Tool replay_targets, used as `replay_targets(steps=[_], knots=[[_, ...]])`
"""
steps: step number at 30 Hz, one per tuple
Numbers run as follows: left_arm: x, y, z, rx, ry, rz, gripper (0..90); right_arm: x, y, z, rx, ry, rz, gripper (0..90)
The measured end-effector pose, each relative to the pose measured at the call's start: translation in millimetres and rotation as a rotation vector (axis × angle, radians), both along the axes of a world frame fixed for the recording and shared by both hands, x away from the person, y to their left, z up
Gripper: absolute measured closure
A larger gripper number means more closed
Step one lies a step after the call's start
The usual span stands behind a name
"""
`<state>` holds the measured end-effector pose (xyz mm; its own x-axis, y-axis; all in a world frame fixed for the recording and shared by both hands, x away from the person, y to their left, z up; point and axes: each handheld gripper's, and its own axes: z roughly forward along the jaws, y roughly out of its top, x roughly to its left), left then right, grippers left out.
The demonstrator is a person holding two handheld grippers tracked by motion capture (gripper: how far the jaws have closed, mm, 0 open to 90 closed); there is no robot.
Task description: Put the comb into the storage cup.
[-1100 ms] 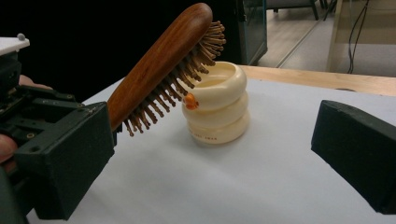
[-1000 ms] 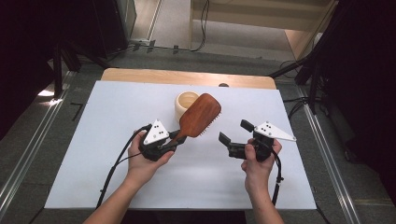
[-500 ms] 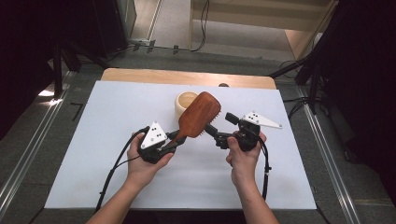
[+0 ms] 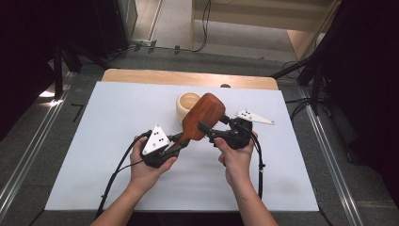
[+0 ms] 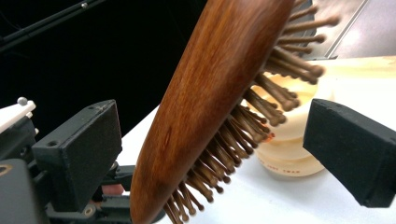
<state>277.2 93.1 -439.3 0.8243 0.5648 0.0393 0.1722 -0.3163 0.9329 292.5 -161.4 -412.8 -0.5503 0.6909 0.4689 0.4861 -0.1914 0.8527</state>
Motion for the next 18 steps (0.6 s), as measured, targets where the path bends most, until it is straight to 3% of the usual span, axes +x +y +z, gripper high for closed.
replay_targets(steps=[9,15,18], knots=[[-3.8,-4.4,-1.3,-0.011,-0.013,-0.01,72.5,3.9,9.6,1.1,0.012,0.032,0.008,17.3],[-6.0,-5.7,-1.6,-0.011,-0.03,-0.008,72.5,6.2,9.9,-0.9,0.061,0.063,0.019,32.4],[-5.3,-4.5,-2.0,-0.011,-0.033,-0.013,72.5,8.4,8.3,-3.1,0.095,0.072,0.046,34.7]])
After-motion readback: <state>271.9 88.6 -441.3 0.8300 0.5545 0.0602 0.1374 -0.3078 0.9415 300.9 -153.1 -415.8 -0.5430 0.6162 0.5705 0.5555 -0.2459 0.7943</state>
